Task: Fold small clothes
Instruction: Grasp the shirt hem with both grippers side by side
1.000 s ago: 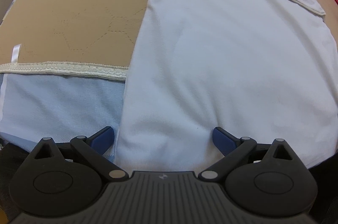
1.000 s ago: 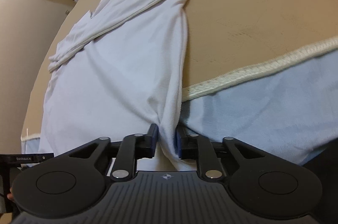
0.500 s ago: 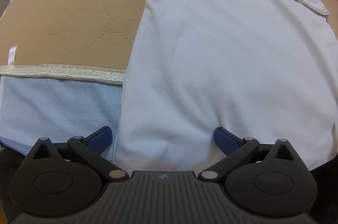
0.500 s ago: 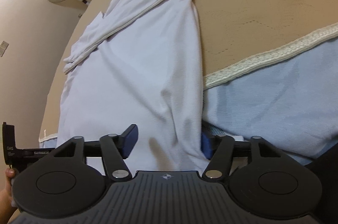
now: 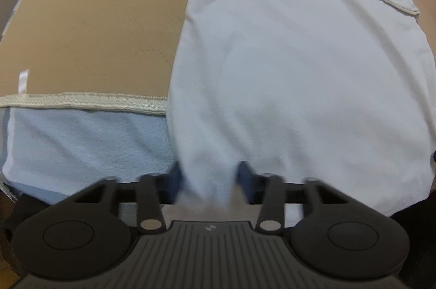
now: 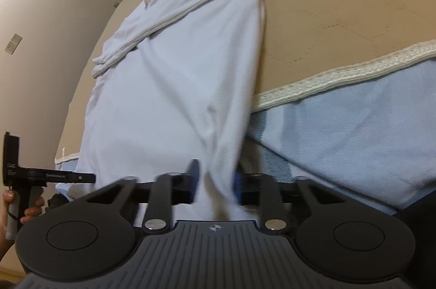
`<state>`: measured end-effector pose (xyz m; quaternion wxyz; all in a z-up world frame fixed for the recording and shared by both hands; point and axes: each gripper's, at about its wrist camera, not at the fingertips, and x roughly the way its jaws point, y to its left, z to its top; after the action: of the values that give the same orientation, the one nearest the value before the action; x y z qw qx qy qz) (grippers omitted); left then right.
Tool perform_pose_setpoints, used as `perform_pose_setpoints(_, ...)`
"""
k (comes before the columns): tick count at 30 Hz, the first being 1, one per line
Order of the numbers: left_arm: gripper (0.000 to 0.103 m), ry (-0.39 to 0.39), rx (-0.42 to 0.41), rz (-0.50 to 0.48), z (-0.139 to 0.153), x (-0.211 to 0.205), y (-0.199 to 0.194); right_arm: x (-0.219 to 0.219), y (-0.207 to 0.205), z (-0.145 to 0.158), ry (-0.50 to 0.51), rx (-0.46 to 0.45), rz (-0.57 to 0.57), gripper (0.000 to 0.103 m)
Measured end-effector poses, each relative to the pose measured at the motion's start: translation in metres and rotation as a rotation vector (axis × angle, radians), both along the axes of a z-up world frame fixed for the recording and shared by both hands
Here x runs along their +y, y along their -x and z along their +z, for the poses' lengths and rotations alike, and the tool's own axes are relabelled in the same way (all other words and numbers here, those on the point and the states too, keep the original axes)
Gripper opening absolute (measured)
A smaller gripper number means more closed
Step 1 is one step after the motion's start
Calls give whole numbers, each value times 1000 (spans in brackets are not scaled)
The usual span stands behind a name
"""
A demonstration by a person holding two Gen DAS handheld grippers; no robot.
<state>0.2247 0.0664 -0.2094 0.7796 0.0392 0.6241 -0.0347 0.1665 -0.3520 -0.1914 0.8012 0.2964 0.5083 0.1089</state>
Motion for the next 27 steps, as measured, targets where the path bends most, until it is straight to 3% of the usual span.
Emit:
perform_pose_setpoints(1, 13, -4, -3, -7, 3, -2, 0, -1, 1, 0, -1, 0, -5, 12)
perform_pose_setpoints(4, 7, -31, -10, -33, 9, -11, 0, -4, 5, 5, 2, -24, -13, 11)
perform_pose_setpoints(8, 7, -54, -16, -46, 8, -16, -2, -11, 10, 10, -3, -60, -39, 14)
perform_pose_setpoints(12, 13, -49, -4, -25, 2, -16, 1, -22, 11, 2, -3, -12, -103, 21)
perform_pose_setpoints(13, 21, -43, 0, -24, 2, -15, 0, -24, 11, 1, -6, -2, -109, 28)
perform_pose_setpoints(15, 49, -39, 12, -18, 0, -15, -1, -25, 11, -2, -14, 13, -109, 40)
perform_pose_setpoints(16, 73, -39, 15, -11, -1, -14, -2, -24, 11, -2, -18, 16, -103, 47)
perform_pose_setpoints(17, 88, -32, 16, -5, -3, -13, -2, -23, 10, -3, -20, 19, -94, 51)
perform_pose_setpoints(20, 99, -18, 40, 26, -14, -9, -3, -16, 6, -5, -8, 24, -74, 62)
perform_pose_setpoints(22, 99, 1, 35, 40, -16, -6, -2, -8, 3, -6, 7, 18, -53, 71)
perform_pose_setpoints(24, 91, 17, 20, 28, -13, -8, 0, 3, -1, -4, 38, 9, -6, 72)
perform_pose_setpoints(25, 71, 36, 7, 4, -9, -9, 3, 10, -3, -3, 56, 5, 30, 57)
perform_pose_setpoints(26, 37, 26, -16, -14, -2, -12, 6, 15, -4, -1, 65, -1, 63, 27)
perform_pose_setpoints(27, 15, 14, -29, -32, 4, -16, 9, 19, -5, 0, 69, 2, 87, 13)
